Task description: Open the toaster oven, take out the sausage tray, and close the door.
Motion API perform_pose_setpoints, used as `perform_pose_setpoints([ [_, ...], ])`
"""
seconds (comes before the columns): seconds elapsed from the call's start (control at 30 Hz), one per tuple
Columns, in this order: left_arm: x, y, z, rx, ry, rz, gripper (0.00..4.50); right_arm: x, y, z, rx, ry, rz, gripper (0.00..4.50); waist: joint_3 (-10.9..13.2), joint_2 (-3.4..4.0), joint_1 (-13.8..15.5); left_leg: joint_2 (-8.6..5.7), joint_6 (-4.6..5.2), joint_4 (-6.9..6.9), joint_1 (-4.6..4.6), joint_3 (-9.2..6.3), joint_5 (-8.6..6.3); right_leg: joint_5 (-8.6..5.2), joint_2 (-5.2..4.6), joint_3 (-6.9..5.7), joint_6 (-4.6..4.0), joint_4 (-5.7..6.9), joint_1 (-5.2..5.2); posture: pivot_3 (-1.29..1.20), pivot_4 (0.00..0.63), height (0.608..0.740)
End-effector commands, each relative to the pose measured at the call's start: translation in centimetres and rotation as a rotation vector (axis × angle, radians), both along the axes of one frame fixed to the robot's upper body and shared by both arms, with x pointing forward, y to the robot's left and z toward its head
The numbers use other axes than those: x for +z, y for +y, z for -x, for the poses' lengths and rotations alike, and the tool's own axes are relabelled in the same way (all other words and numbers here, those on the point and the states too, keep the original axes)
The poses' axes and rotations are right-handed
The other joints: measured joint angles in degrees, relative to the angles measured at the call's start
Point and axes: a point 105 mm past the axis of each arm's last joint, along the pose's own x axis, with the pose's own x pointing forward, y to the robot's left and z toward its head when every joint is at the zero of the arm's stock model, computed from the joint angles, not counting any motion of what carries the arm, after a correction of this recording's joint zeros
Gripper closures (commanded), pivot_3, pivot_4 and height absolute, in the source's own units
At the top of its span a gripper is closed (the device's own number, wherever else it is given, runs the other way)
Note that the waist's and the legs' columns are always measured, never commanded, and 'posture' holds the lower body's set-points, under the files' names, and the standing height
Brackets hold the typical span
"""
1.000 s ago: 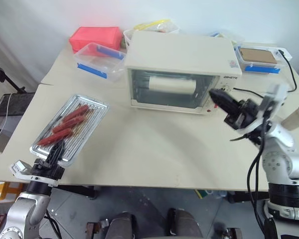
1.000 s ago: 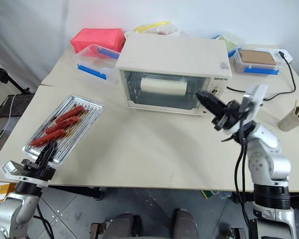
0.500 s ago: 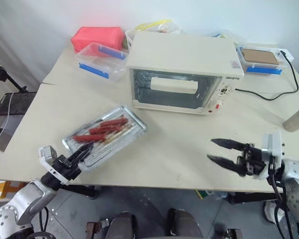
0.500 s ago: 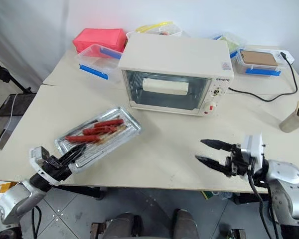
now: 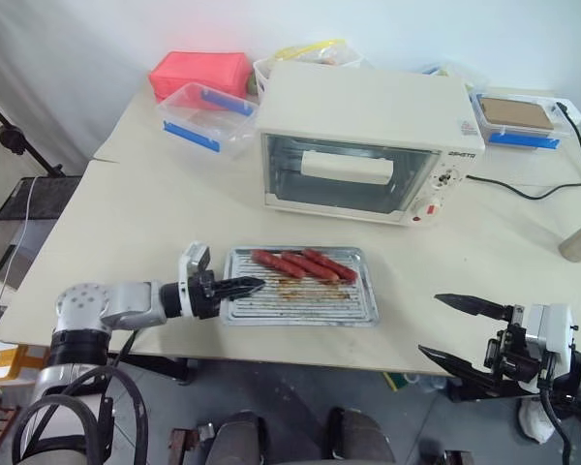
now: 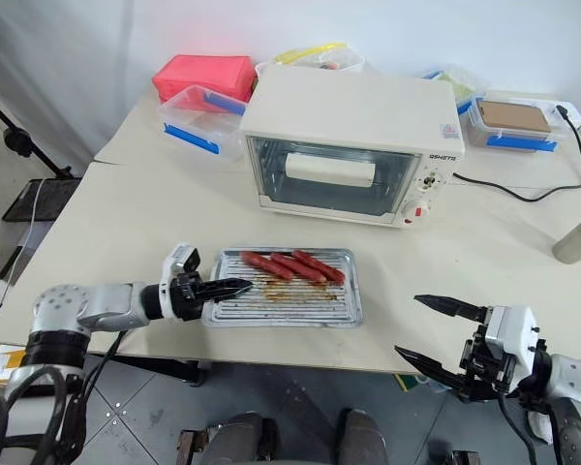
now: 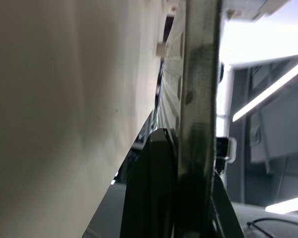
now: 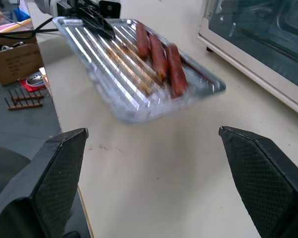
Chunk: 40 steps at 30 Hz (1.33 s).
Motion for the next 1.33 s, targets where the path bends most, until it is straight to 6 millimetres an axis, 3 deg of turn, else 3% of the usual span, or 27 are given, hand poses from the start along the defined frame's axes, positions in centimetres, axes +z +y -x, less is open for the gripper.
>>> perform_pose_setpoints([
  [0.03,-0.9,-2.1,-1.2,-0.03,-0.002,-0.033,4.5,1.3,-0.4,0.2,-0.054,-0.09,0.009,0.08,-0.1,0.11,0.6,-0.01,0.0,0.01,0.01,0.05,0.01,0.01,0.0,0.0,0.02,-0.03,0.01,0.0,0.15,0.74],
  [0.2,-0.6,-5.1,-3.2,-0.069,-0.044,-0.076,4.5,0.9,-1.7,0.4,-0.139,-0.091,0.021,0.08,-0.2,0.32,2.4,-0.21,0.04,0.04,-0.02,-0.17,0.07,0.03,-0.07,0.04,0.06,-0.36,0.18,0.0,0.15,0.74],
  [0.43,-1.0,-6.4,-3.1,-0.144,-0.091,-0.118,4.5,0.7,-1.8,0.6,-0.152,-0.083,0.023,0.08,-0.2,0.34,2.0,-0.28,0.09,0.01,-0.04,-0.37,0.05,0.09,-0.1,0.01,0.16,-0.41,0.39,0.0,0.15,0.74],
  [0.53,-0.7,-6.3,-2.8,-0.167,-0.119,-0.105,3.64,0.7,-1.7,0.5,-0.152,-0.082,0.023,0.0,-0.2,0.33,1.7,-0.26,0.1,0.01,-0.04,-0.36,0.05,0.1,-0.07,0.01,0.19,-0.42,0.38,0.0,0.15,0.74],
  [0.67,-0.4,-3.3,-2.6,-0.136,-0.346,-0.175,2.47,0.2,-1.1,0.3,-0.129,-0.058,0.014,0.0,-0.2,0.29,0.2,-0.13,0.09,-0.04,-0.1,-0.32,0.05,0.1,-0.01,0.02,0.19,-0.42,0.28,0.0,0.15,0.74],
  [0.73,0.3,-1.0,-2.1,-0.125,-0.617,-0.201,1.86,0.1,-1.0,0.3,-0.115,-0.044,0.016,0.0,-0.2,0.28,-0.8,0.02,0.06,-0.07,-0.12,-0.3,0.04,0.09,0.11,0.04,0.18,-0.41,0.14,0.0,0.15,0.74],
  [0.83,0.5,1.8,-1.2,-0.163,-0.869,-0.28,1.07,0.1,-1.1,0.1,-0.096,-0.037,0.022,0.0,-0.1,0.28,-2.1,0.19,-0.09,-0.18,-0.05,-0.26,0.05,0.0,0.19,0.18,0.0,-0.15,-0.1,0.0,0.15,0.74],
  [0.87,0.5,2.4,-0.9,-0.177,-0.917,-0.294,1.07,0.2,-1.1,0.0,-0.094,-0.036,0.021,0.0,-0.1,0.3,-2.3,0.2,-0.14,-0.17,-0.04,-0.19,0.08,-0.02,0.22,0.17,-0.03,-0.14,-0.12,0.0,0.15,0.74],
  [0.97,-0.8,6.5,1.1,-0.313,-1.212,-0.513,1.07,0.1,-1.3,-0.3,-0.076,-0.019,0.028,0.0,-0.1,0.31,-2.6,0.22,-0.15,-0.14,-0.03,-0.21,0.09,-0.03,0.16,0.22,-0.05,-0.27,-0.18,0.0,0.15,0.74],
  [1.03,-0.8,8.0,1.7,-0.28,-1.408,-0.592,1.07,0.0,-1.2,-0.5,-0.063,-0.003,0.021,0.0,-0.1,0.33,-2.6,0.25,-0.13,-0.23,-0.01,-0.28,0.04,-0.05,0.11,0.25,-0.09,-0.28,-0.24,0.0,0.15,0.74],
  [1.1,-0.3,9.0,1.4,-0.133,-1.545,-0.674,1.07,-0.2,-0.8,-0.5,-0.047,0.009,0.012,0.0,-0.1,0.34,-2.4,0.37,-0.04,-0.25,-0.06,-0.26,-0.04,-0.06,0.0,0.24,-0.1,-0.26,-0.29,0.0,0.15,0.74],
  [1.17,0.2,9.6,1.4,-0.015,-1.623,-0.718,1.07,-0.3,-0.6,-0.5,-0.034,0.015,0.011,0.0,-0.1,0.33,-1.6,0.4,0.12,-0.14,-0.14,-0.27,-0.13,-0.03,-0.11,0.21,-0.05,-0.17,-0.28,0.0,0.15,0.74],
  [1.33,1.2,10.2,2.2,0.12,-1.584,-0.747,1.07,-0.5,0.2,-0.8,0.001,0.03,0.005,0.0,-0.1,0.29,-1.2,0.32,0.38,-0.07,-0.13,-0.14,-0.28,0.09,-0.2,0.2,0.16,-0.24,-0.2,0.0,0.15,0.74],
])
